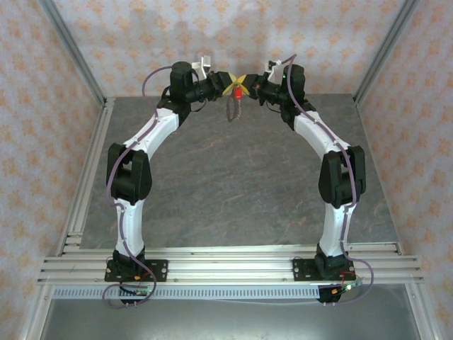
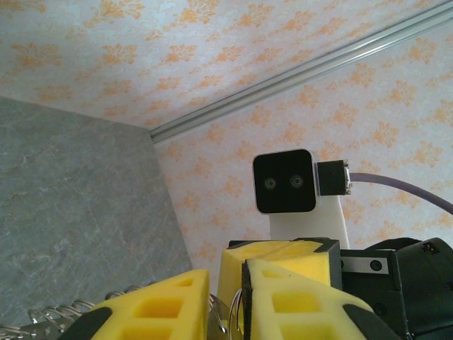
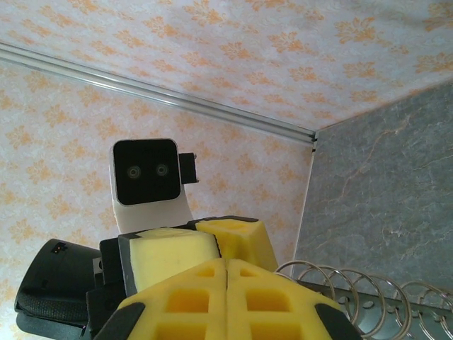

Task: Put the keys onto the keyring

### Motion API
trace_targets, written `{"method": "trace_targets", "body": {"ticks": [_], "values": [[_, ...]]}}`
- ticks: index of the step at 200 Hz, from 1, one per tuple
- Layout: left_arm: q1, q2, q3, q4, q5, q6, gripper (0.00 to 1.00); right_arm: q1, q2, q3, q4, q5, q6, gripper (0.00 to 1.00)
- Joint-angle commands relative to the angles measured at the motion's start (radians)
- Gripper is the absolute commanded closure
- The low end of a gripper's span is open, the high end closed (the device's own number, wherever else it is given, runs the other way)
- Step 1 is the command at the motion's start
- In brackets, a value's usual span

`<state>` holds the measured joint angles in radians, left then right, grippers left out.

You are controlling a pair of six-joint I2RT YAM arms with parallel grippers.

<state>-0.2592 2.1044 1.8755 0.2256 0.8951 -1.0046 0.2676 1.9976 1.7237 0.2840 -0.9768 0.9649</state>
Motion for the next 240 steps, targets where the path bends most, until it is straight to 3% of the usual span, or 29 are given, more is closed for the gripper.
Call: {"method": "trace_targets", "body": {"ticks": [1, 24, 112, 163, 240], "values": [[0.002, -0.044, -0.012, 0.062, 0.031, -0.008, 0.84, -0.002, -0.063, -0.003, 0.079, -0.019, 0.000, 1.00], [-0.007, -0.046, -0.008, 0.076, 0.033, -0.012, 0.88, -0.002, -0.070, -0.012, 0.088, -0.023, 0.000, 1.00], [-0.062, -0.068, -0.042, 0.158, 0.045, -0.032, 0.85, -0.002, -0.149, -0.130, 0.159, -0.015, 0.002, 1.00], [-0.098, -0.107, -0.131, 0.288, 0.004, -0.087, 0.98, -0.001, -0.238, -0.237, 0.169, 0.040, -0.005, 1.00], [-0.144, -0.084, -0.145, 0.310, -0.042, -0.100, 0.96, -0.001, -0.287, -0.286, 0.211, 0.064, 0.028, 1.00]]}}
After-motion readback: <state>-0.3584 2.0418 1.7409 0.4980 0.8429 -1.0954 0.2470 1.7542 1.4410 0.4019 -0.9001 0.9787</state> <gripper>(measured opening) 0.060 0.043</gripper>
